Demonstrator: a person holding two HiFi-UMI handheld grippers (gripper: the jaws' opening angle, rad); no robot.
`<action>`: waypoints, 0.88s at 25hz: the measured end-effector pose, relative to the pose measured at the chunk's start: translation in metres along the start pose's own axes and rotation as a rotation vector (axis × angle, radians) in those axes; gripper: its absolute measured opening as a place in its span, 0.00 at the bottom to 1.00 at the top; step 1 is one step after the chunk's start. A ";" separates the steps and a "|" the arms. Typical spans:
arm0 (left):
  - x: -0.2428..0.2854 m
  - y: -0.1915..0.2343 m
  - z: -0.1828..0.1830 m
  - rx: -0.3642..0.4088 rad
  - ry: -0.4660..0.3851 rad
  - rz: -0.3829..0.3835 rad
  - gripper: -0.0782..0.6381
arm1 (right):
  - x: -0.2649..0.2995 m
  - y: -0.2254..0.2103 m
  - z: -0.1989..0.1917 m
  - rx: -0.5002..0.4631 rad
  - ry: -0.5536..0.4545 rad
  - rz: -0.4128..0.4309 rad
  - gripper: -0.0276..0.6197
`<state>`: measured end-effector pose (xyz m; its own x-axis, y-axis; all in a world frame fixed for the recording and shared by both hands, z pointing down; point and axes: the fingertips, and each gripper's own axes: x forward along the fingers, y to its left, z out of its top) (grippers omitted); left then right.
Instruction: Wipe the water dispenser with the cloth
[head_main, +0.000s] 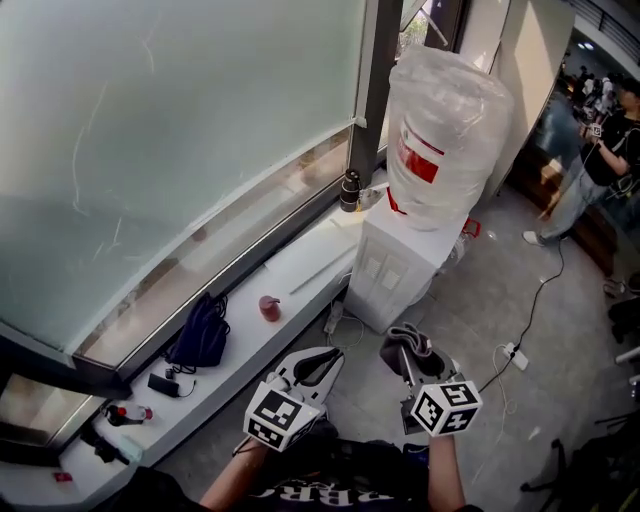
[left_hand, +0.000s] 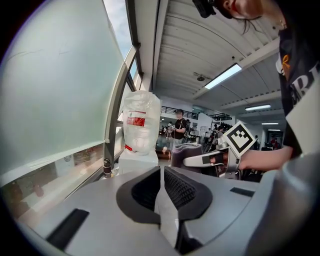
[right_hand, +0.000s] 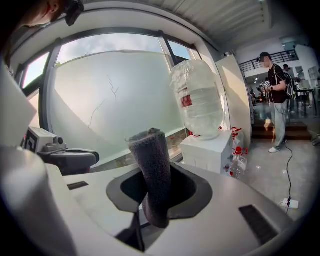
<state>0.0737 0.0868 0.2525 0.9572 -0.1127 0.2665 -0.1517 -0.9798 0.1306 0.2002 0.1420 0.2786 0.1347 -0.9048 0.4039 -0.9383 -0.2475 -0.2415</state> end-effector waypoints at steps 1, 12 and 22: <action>0.004 0.006 -0.001 0.000 0.000 -0.008 0.16 | 0.007 -0.002 0.000 -0.002 0.009 -0.011 0.21; 0.039 0.031 -0.003 -0.016 -0.037 -0.016 0.16 | 0.063 -0.065 0.018 -0.142 0.085 -0.136 0.21; 0.078 0.068 -0.016 -0.077 -0.069 0.132 0.16 | 0.155 -0.158 0.043 -0.439 0.132 -0.258 0.21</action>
<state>0.1341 0.0139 0.2973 0.9419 -0.2534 0.2205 -0.2933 -0.9404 0.1721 0.3825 0.0263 0.3414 0.3641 -0.7753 0.5161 -0.9289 -0.2623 0.2612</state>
